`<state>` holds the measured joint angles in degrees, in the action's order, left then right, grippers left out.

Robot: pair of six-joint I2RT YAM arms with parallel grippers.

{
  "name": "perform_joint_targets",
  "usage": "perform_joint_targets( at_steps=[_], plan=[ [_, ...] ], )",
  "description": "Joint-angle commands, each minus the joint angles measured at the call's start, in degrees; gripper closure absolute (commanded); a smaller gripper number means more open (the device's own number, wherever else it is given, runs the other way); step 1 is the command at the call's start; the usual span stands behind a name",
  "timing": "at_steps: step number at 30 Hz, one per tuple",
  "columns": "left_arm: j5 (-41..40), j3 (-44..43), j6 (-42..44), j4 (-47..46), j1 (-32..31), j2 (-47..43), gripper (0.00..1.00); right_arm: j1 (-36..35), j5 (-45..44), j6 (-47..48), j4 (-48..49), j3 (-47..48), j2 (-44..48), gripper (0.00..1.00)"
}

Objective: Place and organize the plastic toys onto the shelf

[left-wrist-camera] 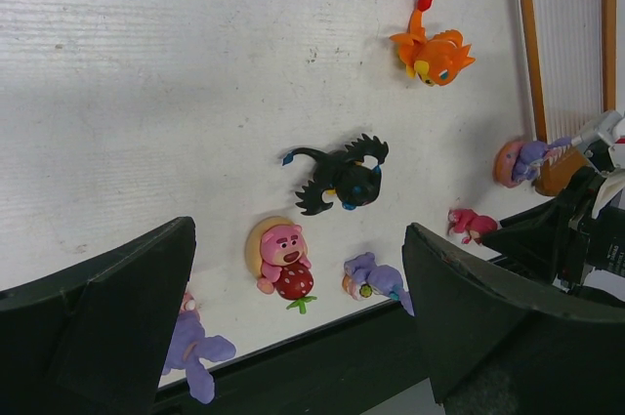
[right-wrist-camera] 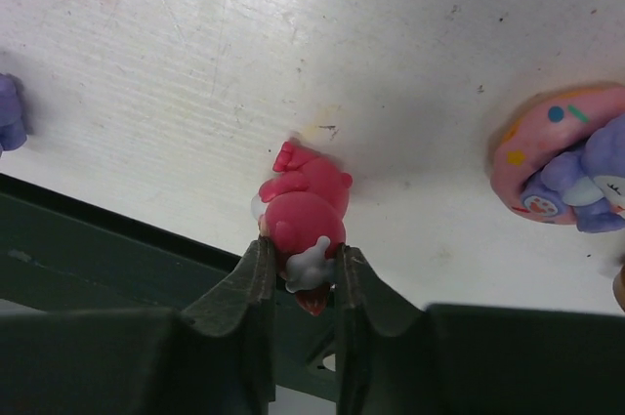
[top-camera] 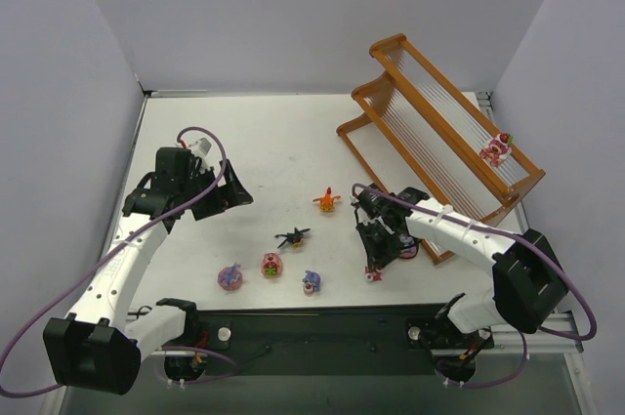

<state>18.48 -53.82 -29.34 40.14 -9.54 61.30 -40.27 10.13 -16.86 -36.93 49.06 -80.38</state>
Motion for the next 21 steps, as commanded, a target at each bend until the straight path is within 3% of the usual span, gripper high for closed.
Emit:
perform_joint_targets(
  at_steps=[1,7,18,21],
  plan=[
    [1.03,-0.23,0.43,-0.41,0.58,-1.35,0.03,-0.60,-4.24,-1.68,-1.66,2.26,0.13,1.00],
    [0.94,0.03,0.60,0.02,0.84,-1.88,0.03,0.98,-3.80,-2.13,-6.21,16.04,1.72,1.00],
    [0.94,1.26,0.78,0.47,1.28,-3.64,0.03,13.10,-3.98,4.73,-23.44,66.02,-9.87,1.00],
    [1.29,1.26,0.78,0.47,1.37,-3.82,0.03,18.37,-2.84,6.92,-26.52,74.04,-12.42,1.00]
  ],
)
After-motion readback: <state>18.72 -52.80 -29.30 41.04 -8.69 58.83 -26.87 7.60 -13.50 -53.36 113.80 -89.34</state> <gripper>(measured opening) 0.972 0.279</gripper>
